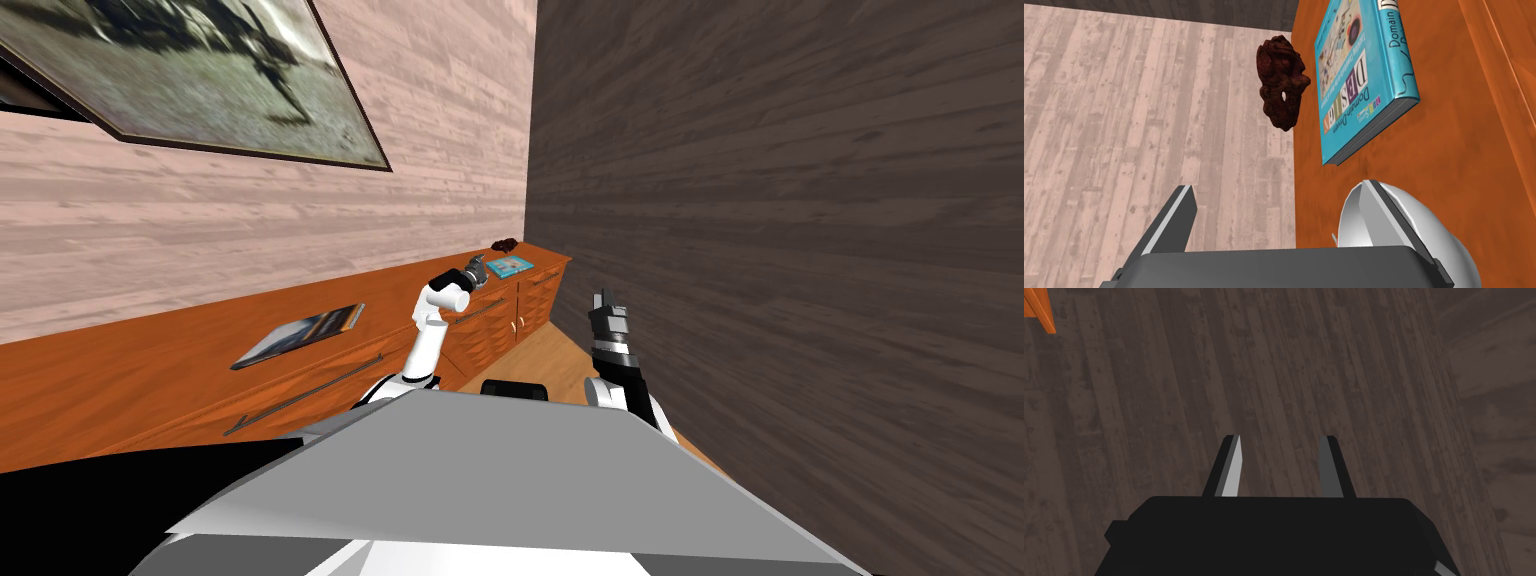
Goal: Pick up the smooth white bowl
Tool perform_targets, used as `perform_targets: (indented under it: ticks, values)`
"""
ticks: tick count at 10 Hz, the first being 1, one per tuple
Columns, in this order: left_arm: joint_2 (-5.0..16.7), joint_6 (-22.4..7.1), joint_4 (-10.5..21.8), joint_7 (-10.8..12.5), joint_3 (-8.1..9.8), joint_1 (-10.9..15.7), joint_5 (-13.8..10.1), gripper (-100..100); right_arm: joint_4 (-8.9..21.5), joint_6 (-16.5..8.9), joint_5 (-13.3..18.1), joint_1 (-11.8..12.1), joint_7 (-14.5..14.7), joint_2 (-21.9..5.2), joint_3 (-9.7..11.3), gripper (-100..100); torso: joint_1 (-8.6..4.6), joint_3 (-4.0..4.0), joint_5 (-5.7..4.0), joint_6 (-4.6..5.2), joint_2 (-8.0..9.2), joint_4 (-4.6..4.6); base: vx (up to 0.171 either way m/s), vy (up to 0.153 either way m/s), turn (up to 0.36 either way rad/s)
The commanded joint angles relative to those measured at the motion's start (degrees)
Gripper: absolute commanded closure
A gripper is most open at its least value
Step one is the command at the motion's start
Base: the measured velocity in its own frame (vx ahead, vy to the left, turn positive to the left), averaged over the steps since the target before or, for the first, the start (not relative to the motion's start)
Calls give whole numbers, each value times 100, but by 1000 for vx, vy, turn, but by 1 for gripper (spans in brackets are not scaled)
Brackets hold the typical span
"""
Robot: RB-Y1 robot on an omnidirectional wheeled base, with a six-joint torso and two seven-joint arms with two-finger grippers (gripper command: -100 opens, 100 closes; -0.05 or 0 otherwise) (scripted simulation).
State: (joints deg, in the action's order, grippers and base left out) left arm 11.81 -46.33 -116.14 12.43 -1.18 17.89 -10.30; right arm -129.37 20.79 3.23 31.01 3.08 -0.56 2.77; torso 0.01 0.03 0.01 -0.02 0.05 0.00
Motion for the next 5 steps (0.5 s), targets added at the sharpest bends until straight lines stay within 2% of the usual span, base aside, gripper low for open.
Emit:
perform_targets:
  ticks: [1,3,4,5]
  values:
    - [0,-286,152,82,2,286,-52,-100,0,0,0,0,0,0,0,0,0,0,0,0,0,0,-19,11,1]
    - [0,-617,152,82,2,291,-52,-100,0,0,0,0,0,0,0,0,2,1,0,0,2,0,-12,9,-3]
    - [8,-767,296,160,10,547,-113,-100,0,0,0,0,0,0,0,0,0,-1,0,0,-1,0,-18,12,-1]
    - [8,-918,296,160,10,561,-113,-100,0,0,0,0,0,0,0,0,2,0,0,1,0,0,-17,15,-5]
